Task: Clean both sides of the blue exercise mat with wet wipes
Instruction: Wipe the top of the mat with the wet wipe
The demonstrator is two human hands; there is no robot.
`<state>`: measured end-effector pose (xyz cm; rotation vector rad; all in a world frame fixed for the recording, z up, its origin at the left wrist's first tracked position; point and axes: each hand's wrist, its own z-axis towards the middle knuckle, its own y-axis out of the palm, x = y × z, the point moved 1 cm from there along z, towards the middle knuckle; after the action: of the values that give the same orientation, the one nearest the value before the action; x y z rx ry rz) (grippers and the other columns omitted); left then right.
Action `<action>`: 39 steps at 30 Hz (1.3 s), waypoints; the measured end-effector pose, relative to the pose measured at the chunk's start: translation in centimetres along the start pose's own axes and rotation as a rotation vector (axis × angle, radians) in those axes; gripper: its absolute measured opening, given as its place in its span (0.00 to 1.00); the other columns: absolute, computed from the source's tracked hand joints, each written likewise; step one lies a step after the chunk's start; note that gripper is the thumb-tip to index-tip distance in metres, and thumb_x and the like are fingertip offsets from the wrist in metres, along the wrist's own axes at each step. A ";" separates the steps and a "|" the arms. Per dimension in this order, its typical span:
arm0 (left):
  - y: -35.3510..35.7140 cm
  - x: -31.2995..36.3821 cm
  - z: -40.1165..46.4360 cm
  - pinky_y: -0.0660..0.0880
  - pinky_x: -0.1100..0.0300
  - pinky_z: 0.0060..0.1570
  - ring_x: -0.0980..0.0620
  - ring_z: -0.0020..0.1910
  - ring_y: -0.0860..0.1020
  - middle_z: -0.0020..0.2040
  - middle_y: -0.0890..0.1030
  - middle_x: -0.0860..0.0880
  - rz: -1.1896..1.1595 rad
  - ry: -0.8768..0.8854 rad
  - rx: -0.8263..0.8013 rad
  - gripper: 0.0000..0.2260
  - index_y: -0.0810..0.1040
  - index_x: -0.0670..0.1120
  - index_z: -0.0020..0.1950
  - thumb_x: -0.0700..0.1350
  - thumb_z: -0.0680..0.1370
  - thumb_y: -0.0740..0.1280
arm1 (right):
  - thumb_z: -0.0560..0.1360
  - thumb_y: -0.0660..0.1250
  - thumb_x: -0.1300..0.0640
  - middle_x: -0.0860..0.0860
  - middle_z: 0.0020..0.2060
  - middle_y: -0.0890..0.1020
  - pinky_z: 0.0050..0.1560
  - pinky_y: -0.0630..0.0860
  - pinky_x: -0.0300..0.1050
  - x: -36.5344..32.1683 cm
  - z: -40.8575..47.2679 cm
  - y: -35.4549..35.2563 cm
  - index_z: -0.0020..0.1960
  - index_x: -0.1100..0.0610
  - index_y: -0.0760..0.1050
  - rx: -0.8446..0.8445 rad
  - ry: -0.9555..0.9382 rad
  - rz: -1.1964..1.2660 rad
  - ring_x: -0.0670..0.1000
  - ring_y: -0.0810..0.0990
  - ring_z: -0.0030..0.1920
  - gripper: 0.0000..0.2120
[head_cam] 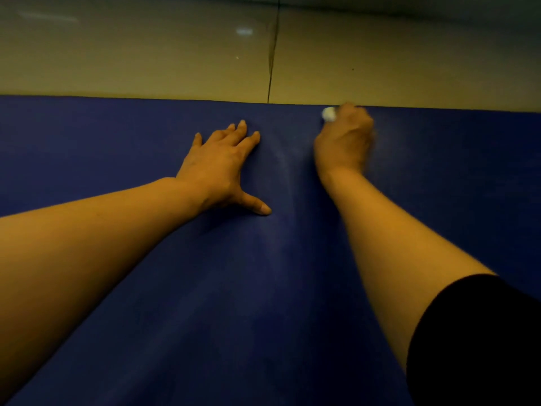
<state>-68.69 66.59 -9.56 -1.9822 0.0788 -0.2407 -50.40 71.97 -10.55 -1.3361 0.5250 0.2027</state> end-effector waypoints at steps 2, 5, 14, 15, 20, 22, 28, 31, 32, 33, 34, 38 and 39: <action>0.2 -0.1 0.0 0.47 0.36 0.74 0.47 0.78 0.46 0.80 0.43 0.49 -0.013 0.004 0.001 0.62 0.45 0.52 0.80 0.74 0.55 0.68 | 0.78 0.59 0.59 0.59 0.56 0.77 0.44 0.66 0.43 -2.5 -1.7 1.5 0.57 0.62 0.75 -0.076 -0.155 0.061 0.58 0.76 0.54 0.11; 0.3 -0.3 -0.1 0.44 0.37 0.74 0.49 0.78 0.44 0.80 0.41 0.50 -0.033 0.015 -0.008 0.62 0.43 0.52 0.79 0.77 0.52 0.61 | 0.80 0.60 0.56 0.59 0.52 0.77 0.41 0.63 0.42 -3.7 -2.2 2.2 0.53 0.62 0.75 -0.135 -0.322 0.074 0.58 0.76 0.51 0.10; 0.8 -0.5 0.1 0.40 0.36 0.73 0.49 0.78 0.41 0.79 0.38 0.50 -0.059 0.025 -0.017 0.62 0.40 0.53 0.79 0.76 0.52 0.61 | 0.78 0.60 0.59 0.59 0.54 0.78 0.45 0.70 0.44 1.7 4.1 0.3 0.54 0.63 0.77 0.026 0.091 -0.066 0.58 0.78 0.54 0.10; 0.9 -0.5 0.2 0.40 0.36 0.73 0.49 0.78 0.41 0.79 0.38 0.50 -0.060 0.025 -0.010 0.62 0.40 0.53 0.79 0.76 0.53 0.63 | 0.78 0.60 0.60 0.58 0.56 0.78 0.46 0.69 0.43 -0.1 3.3 1.0 0.55 0.62 0.77 -0.012 0.033 -0.054 0.57 0.77 0.55 0.10; 0.9 -0.5 0.2 0.41 0.36 0.73 0.50 0.78 0.41 0.79 0.39 0.50 -0.071 0.036 0.012 0.61 0.41 0.52 0.79 0.74 0.56 0.69 | 0.77 0.62 0.60 0.57 0.55 0.77 0.48 0.72 0.44 -5.9 0.4 2.9 0.53 0.61 0.78 -0.157 -0.224 0.017 0.57 0.77 0.54 0.09; 0.8 -0.5 0.1 0.40 0.36 0.73 0.50 0.78 0.40 0.79 0.38 0.50 -0.066 0.038 0.005 0.61 0.41 0.53 0.79 0.74 0.57 0.68 | 0.77 0.62 0.61 0.58 0.55 0.76 0.48 0.72 0.46 -4.4 1.3 1.8 0.54 0.60 0.77 -0.130 -0.207 -0.032 0.58 0.76 0.54 0.09; 1.0 -0.6 0.2 0.38 0.36 0.73 0.50 0.78 0.39 0.79 0.37 0.50 -0.072 0.037 0.001 0.60 0.40 0.53 0.79 0.74 0.58 0.68 | 0.75 0.62 0.64 0.58 0.58 0.72 0.46 0.71 0.46 -1.6 2.0 0.3 0.54 0.60 0.75 -0.025 0.045 0.025 0.59 0.75 0.53 0.08; 1.2 -0.6 0.2 0.37 0.37 0.72 0.51 0.78 0.40 0.79 0.39 0.50 -0.116 0.048 0.035 0.61 0.41 0.52 0.79 0.72 0.58 0.70 | 0.76 0.64 0.61 0.57 0.57 0.73 0.45 0.69 0.41 -5.9 0.4 2.6 0.54 0.59 0.75 -0.160 -0.089 0.097 0.57 0.76 0.54 0.08; 1.2 -0.6 0.1 0.36 0.38 0.72 0.51 0.78 0.41 0.80 0.42 0.50 -0.162 0.065 0.058 0.61 0.43 0.52 0.80 0.71 0.58 0.72 | 0.76 0.64 0.60 0.56 0.57 0.74 0.45 0.69 0.40 -7.3 -0.3 3.3 0.54 0.59 0.75 -0.203 -0.151 0.117 0.56 0.76 0.53 0.08; 1.3 -0.7 -0.1 0.34 0.39 0.72 0.52 0.78 0.42 0.80 0.45 0.51 -0.221 0.085 0.085 0.60 0.44 0.51 0.79 0.70 0.58 0.73 | 0.76 0.64 0.59 0.56 0.56 0.74 0.44 0.68 0.39 -8.4 -0.9 3.8 0.54 0.59 0.75 -0.240 -0.199 0.139 0.55 0.76 0.53 0.08; 1.3 -0.8 -0.4 0.34 0.42 0.73 0.53 0.78 0.43 0.80 0.47 0.51 -0.281 0.103 0.113 0.59 0.45 0.51 0.79 0.69 0.58 0.74 | 0.76 0.64 0.59 0.55 0.56 0.74 0.43 0.67 0.39 -9.1 -1.2 3.9 0.54 0.59 0.75 -0.272 -0.231 0.157 0.55 0.76 0.52 0.08; 0.9 -3.5 -1.8 0.40 0.49 0.76 0.57 0.77 0.44 0.80 0.48 0.52 -0.363 0.088 0.178 0.59 0.48 0.48 0.80 0.74 0.56 0.65 | 0.74 0.64 0.62 0.57 0.56 0.74 0.41 0.63 0.39 -6.7 0.2 2.6 0.52 0.59 0.75 -0.257 -0.255 0.082 0.57 0.75 0.52 0.07; 0.7 -4.6 -2.2 0.39 0.50 0.76 0.57 0.77 0.43 0.80 0.46 0.51 -0.306 0.069 0.158 0.60 0.47 0.47 0.80 0.74 0.56 0.64 | 0.74 0.64 0.63 0.57 0.56 0.74 0.41 0.64 0.40 -5.7 0.6 2.3 0.51 0.60 0.75 -0.202 -0.198 0.073 0.58 0.75 0.51 0.06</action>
<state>-73.64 65.10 -9.90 -1.8232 -0.1951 -0.4980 -56.19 73.99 -9.79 -1.4749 0.3935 0.4525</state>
